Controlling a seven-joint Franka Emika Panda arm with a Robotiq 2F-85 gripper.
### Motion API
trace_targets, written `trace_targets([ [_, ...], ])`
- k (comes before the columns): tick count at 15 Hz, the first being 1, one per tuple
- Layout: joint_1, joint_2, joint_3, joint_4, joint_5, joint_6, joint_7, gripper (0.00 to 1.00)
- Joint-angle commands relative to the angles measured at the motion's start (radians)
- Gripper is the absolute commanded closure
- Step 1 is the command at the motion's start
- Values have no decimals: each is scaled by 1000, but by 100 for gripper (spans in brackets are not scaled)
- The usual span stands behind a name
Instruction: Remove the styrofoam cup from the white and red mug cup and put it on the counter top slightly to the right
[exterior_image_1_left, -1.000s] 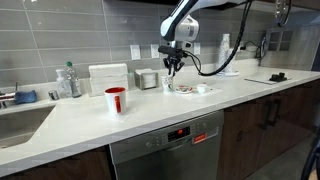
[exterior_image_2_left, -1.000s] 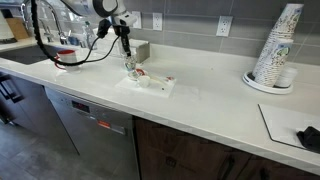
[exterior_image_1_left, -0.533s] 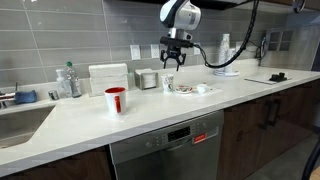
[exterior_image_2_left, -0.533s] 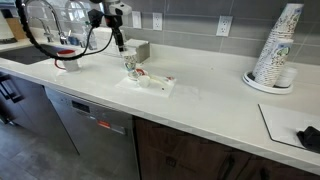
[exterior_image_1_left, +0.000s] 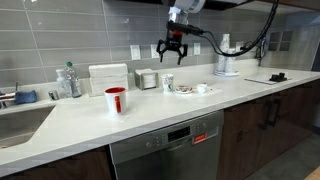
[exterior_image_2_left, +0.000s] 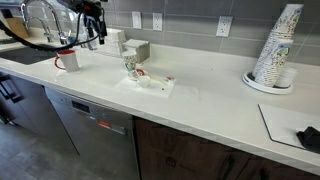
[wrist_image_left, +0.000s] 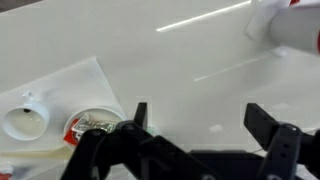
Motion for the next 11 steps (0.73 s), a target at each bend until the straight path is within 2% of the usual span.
trace_targets([
  [1, 3, -86, 30, -97, 29, -61, -169, 0],
  [6, 15, -131, 58, -153, 19, -134, -364, 0],
  [7, 15, -95, 54, -105, 11, -120, -293, 0],
  [11, 18, -109, 58, -127, 11, -126, -339, 0],
])
